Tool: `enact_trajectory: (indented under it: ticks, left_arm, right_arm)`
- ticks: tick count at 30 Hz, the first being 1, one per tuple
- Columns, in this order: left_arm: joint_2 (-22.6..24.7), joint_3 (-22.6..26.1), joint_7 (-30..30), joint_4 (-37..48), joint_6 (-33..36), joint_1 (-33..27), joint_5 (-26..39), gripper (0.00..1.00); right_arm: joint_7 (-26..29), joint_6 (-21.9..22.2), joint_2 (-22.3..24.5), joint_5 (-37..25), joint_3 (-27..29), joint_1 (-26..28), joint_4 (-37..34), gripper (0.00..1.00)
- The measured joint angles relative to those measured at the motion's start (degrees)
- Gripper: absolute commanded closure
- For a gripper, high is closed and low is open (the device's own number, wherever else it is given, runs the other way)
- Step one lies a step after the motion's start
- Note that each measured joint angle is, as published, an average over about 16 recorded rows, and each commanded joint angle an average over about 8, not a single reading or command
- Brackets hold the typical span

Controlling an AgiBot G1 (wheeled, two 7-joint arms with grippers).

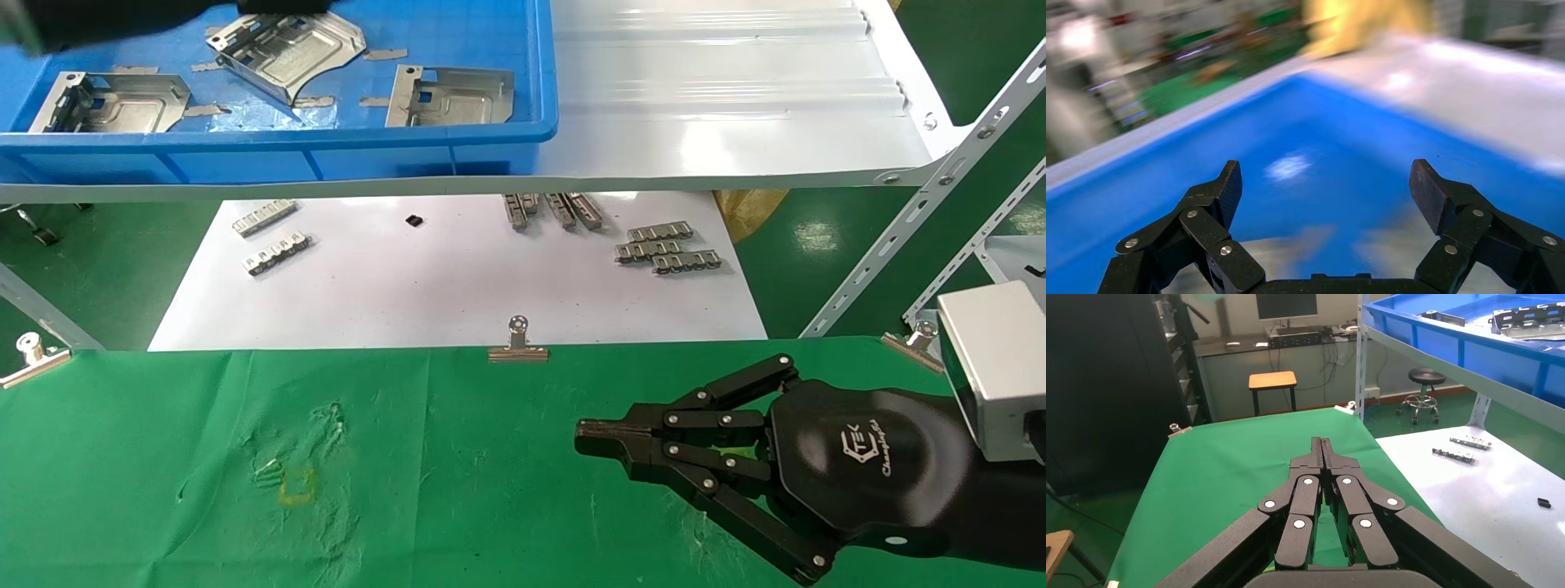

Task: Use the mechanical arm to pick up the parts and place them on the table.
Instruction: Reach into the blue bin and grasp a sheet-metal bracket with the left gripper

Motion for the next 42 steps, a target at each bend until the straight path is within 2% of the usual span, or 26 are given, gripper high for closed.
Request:
enact_trajectory:
  ticks: [7,12,18,42]
  left_arm:
    - [6.89,3.85,2.67,16.76,-11.35,-8.58,8.59,0.98]
    - [9.02,5.63,3.39,22.95,-14.47,-11.46,11.67,1.0]
    - [9.85,6.7,3.49,26.5,-15.04,-13.26,13.29,1.0]
    - [9.61,7.4,3.96,29.26,-14.43,-14.87,14.31,1.0]
  right_arm:
    - [-0.01,0.0,0.0,0.01,-0.01,0.0,0.0,1.0]
    - [-0.01,0.01,0.01,0.01,-0.02,0.01,0.0,1.0]
    - [-0.02,0.01,0.01,0.02,-0.03,0.01,0.0,1.0]
    - [-0.04,0.03,0.03,0.05,-0.08,0.02,0.0,0.99]
